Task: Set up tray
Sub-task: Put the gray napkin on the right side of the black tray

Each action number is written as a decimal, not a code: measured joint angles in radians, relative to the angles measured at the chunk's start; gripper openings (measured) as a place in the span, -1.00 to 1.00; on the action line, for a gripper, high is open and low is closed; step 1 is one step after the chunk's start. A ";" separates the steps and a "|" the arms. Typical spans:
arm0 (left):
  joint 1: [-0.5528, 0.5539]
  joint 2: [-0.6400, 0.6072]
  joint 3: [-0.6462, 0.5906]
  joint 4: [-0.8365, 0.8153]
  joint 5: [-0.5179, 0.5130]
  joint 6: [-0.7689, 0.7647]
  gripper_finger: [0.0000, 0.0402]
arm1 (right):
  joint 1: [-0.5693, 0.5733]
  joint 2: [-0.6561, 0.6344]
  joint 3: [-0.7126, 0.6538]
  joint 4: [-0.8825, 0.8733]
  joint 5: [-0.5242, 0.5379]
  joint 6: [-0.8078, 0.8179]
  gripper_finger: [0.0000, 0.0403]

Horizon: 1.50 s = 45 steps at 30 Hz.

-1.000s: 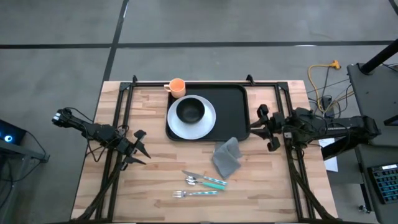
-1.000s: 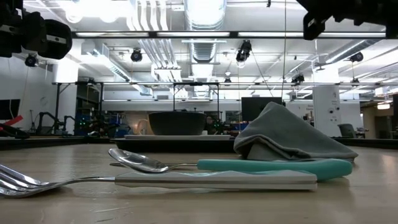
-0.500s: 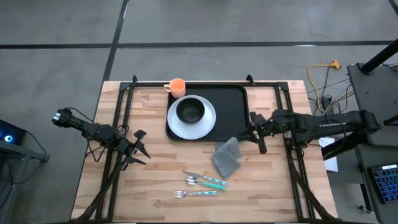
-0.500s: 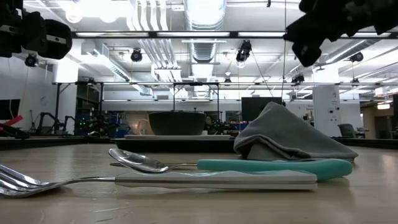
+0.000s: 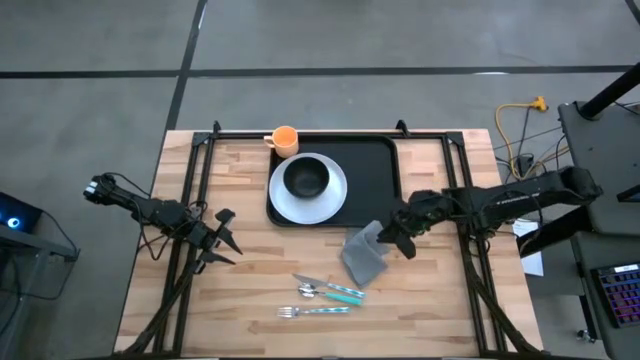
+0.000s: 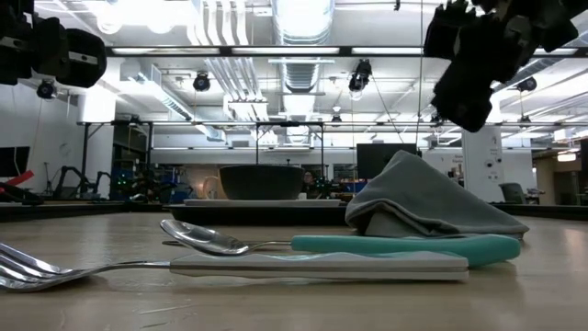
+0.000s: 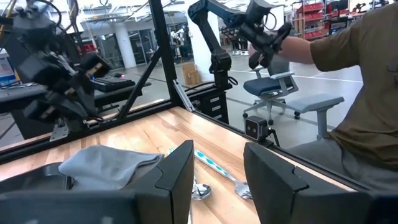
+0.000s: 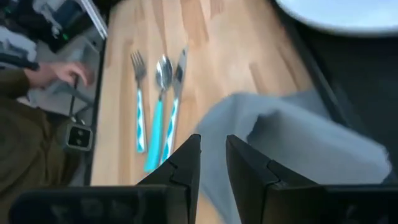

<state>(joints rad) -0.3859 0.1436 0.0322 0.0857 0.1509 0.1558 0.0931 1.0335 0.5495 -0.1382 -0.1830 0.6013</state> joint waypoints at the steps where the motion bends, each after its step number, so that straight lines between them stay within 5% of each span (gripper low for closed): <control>1: 0.000 0.000 0.000 0.000 0.000 0.000 -0.39 | 0.013 0.016 0.000 0.000 0.005 0.002 -0.66; 23: 0.000 0.000 0.000 0.000 0.000 0.000 -0.39 | 0.093 0.325 0.001 0.123 0.071 0.023 -0.66; 45: 0.000 0.000 0.000 0.000 0.000 0.000 -0.39 | 0.089 0.326 0.000 0.064 0.078 0.032 -0.66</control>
<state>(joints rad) -0.3858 0.1440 0.0319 0.0856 0.1509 0.1555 0.1822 1.3594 0.5499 -0.0742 -0.1051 0.6336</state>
